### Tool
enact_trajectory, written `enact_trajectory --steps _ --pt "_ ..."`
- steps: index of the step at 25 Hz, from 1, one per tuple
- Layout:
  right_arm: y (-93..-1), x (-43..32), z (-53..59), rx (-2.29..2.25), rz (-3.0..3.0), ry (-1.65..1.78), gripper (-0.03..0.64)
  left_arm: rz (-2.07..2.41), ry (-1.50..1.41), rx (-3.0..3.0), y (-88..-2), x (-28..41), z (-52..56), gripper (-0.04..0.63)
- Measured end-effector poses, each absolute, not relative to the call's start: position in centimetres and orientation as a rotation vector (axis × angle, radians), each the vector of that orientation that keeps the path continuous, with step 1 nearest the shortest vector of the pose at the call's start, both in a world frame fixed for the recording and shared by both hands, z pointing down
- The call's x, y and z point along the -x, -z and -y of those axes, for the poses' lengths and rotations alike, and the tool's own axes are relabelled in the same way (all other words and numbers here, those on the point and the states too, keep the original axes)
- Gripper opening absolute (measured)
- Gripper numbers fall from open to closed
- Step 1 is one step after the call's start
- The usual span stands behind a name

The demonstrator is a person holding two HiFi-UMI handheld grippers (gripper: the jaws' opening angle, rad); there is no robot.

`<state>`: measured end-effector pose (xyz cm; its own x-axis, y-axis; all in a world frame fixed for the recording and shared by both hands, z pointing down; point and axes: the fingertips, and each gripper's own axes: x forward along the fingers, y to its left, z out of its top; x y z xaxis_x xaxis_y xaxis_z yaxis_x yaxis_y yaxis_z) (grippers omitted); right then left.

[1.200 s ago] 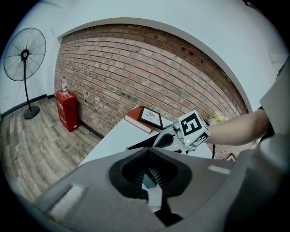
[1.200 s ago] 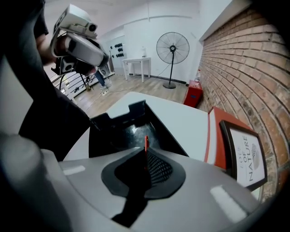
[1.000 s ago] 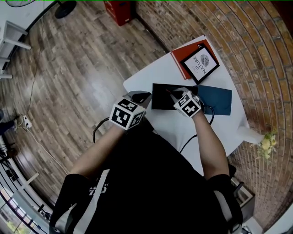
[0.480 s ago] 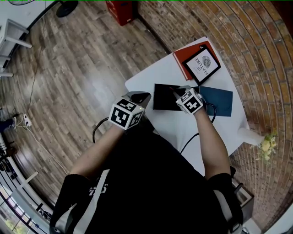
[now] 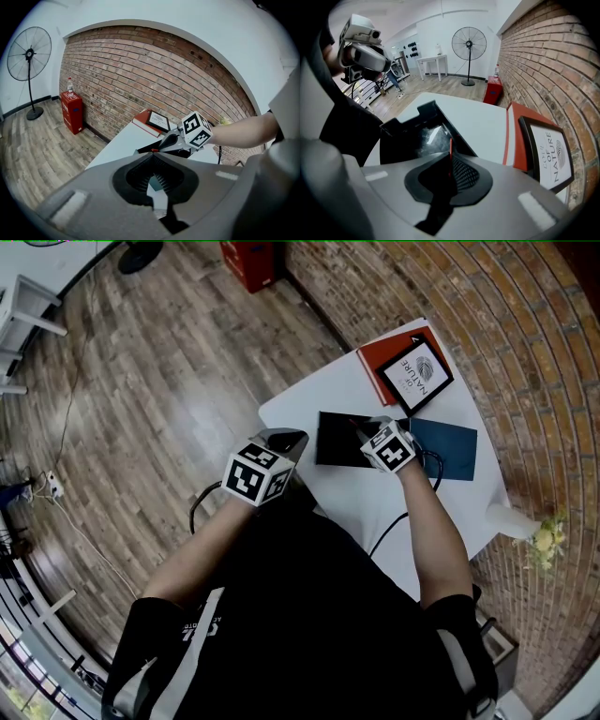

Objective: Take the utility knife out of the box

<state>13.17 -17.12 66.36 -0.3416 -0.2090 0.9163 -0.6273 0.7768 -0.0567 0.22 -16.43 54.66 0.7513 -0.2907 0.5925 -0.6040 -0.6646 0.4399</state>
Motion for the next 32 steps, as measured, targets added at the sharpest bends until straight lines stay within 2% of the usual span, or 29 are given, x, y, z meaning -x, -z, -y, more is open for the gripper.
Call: enact_trajectory --steps 8,15,24,32 --pt "-66.8 -13.2 16.6 -0.617 1.905 -0.423 0.012 0.679 -0.636 -2.307 -54.6 0.3 16.1 0.008" --pt "-62.0 -14.3 16.6 -0.773 1.995 -0.450 0.012 0.655 -0.637 -2.347 -53.5 -0.4 16.1 0.008" --pt "-53.0 -16.0 14.6 -1.052 2.221 -0.462 0.012 0.568 -0.621 -2.569 -47.6 -5.2 15.9 0.008" --pt "-44.3 -15.9 12.6 -1.217 2.433 -0.415 0.012 0.298 -0.450 -2.755 -40.3 -11.2 15.1 0.008"
